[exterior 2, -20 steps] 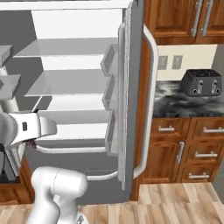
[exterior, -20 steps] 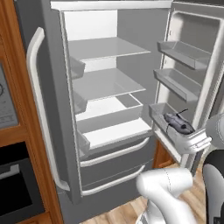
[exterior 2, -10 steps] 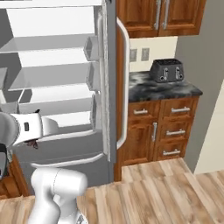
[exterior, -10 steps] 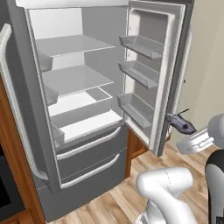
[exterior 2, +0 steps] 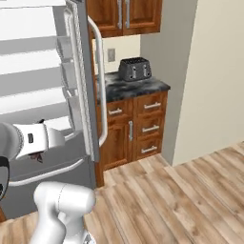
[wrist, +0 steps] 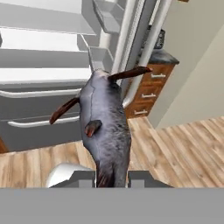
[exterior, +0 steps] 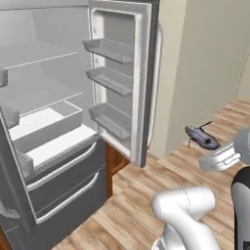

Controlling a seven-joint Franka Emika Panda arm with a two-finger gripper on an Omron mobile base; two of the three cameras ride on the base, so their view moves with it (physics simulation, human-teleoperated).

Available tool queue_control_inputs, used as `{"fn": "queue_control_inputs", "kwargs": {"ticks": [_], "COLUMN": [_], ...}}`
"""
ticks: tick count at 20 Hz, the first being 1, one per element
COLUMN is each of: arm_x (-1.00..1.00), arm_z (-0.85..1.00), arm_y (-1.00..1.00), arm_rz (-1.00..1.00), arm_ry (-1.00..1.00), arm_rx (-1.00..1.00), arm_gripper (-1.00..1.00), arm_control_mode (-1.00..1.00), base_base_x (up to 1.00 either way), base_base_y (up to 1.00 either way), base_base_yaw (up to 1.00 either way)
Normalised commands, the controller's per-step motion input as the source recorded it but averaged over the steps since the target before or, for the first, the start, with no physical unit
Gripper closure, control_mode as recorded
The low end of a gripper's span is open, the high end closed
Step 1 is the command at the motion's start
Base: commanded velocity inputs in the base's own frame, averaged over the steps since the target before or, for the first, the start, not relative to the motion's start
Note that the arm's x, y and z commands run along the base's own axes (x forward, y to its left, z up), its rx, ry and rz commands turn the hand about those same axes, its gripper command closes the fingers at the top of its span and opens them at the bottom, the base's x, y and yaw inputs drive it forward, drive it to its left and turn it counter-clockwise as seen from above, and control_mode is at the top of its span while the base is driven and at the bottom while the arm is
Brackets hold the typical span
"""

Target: Take the cheese, fish, and squash from the fridge and place them on the plate on the dining counter to create an appetizer plate.

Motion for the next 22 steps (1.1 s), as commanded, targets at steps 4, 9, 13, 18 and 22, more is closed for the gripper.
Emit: {"fn": "queue_control_inputs", "kwargs": {"ticks": [4, 9, 13, 18, 22], "arm_x": [0.00, 0.00, 0.00, 0.00, 0.00], "arm_z": [0.00, 0.00, 0.00, 0.00, 0.00], "arm_y": [0.00, 0.00, 0.00, 0.00, 0.00], "arm_rz": [0.00, 0.00, 0.00, 0.00, 0.00], "arm_ry": [0.00, 0.00, 0.00, 0.00, 0.00], "arm_rx": [0.00, 0.00, 0.00, 0.00, 0.00], "arm_gripper": [1.00, 1.00, 1.00, 1.00, 1.00], "arm_control_mode": [1.00, 1.00, 1.00, 1.00, 1.00], "base_base_x": [-0.04, 0.00, 0.02, 0.13, 0.67], "base_base_y": [0.01, 0.00, 0.00, 0.00, 0.00], "base_base_yaw": [-0.56, -0.61, -0.64, -0.64, -0.60]}}
